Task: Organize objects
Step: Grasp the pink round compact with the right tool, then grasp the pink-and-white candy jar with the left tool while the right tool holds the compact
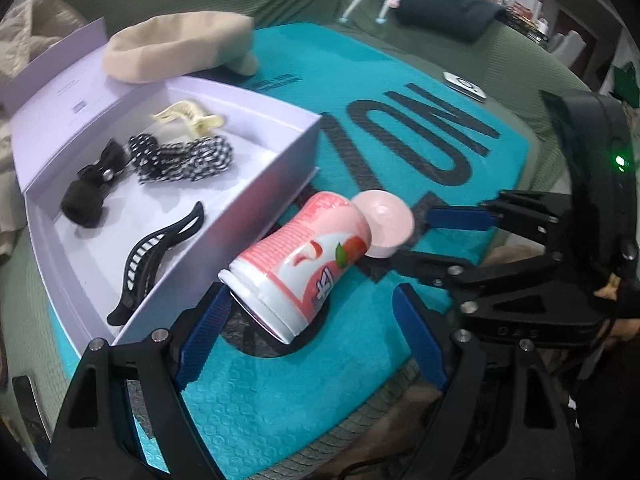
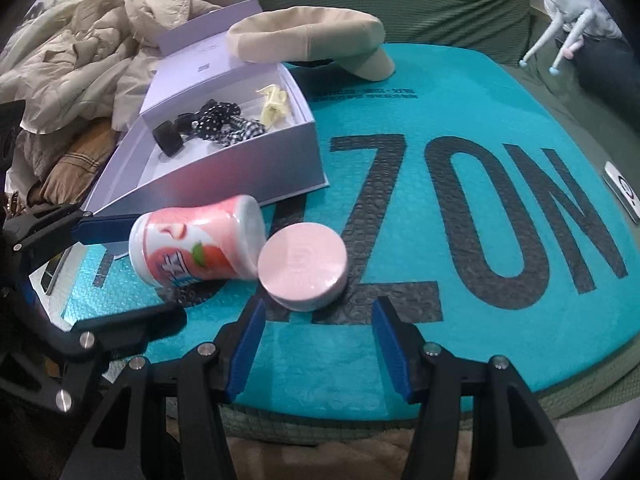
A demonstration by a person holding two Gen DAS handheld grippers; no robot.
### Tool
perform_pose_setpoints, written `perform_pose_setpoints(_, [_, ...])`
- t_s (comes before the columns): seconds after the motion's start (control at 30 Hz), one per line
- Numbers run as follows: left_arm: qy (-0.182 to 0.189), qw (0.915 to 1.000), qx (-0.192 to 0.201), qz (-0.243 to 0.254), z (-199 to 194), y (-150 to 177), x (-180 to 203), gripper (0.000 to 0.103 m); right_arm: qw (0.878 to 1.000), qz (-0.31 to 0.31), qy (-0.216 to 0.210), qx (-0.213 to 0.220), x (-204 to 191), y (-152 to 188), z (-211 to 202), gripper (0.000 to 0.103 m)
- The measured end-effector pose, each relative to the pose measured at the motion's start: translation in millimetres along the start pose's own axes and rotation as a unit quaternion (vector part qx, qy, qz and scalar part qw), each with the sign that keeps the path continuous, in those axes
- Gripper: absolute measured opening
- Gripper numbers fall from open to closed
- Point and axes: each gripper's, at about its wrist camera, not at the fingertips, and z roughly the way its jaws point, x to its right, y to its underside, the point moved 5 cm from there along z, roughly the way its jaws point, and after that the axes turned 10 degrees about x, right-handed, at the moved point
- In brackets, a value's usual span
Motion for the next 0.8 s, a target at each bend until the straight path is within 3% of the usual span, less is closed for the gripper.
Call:
perform_pose_setpoints(0.27, [-0.012, 0.9996, 0.01, -0.023, -13, -4, -19, 0.083, 0.999, -0.051, -0.008, -0.016, -14, -14, 14, 0.057])
perform_pose_setpoints(0.37, [-0.012, 0.9996, 0.024, -0.013, -17, -9, -20, 0.083, 0.998, -0.053, -0.017, -0.021, -14, -18, 24, 0.052])
perform_pose_setpoints(0.57, [-0.006, 0.9976, 0.043, 0.054, -10, -23, -3, 0.083, 0.999, 0.019, -0.027, -0.005, 8, -16, 18, 0.052])
perform_pose_setpoints(0.73, [0.009, 0.9974, 0.017, 0.07, 8, -22, 8, 0.083, 0.994, 0.101, -0.046, 0.011, 34, -11, 6, 0.052])
perform_pose_setpoints(0.8, [-0.006, 0.9968, 0.013, 0.079, 14, -22, 9, 0.083, 0.992, 0.113, -0.051, 0.015, 38, -10, 4, 0.052])
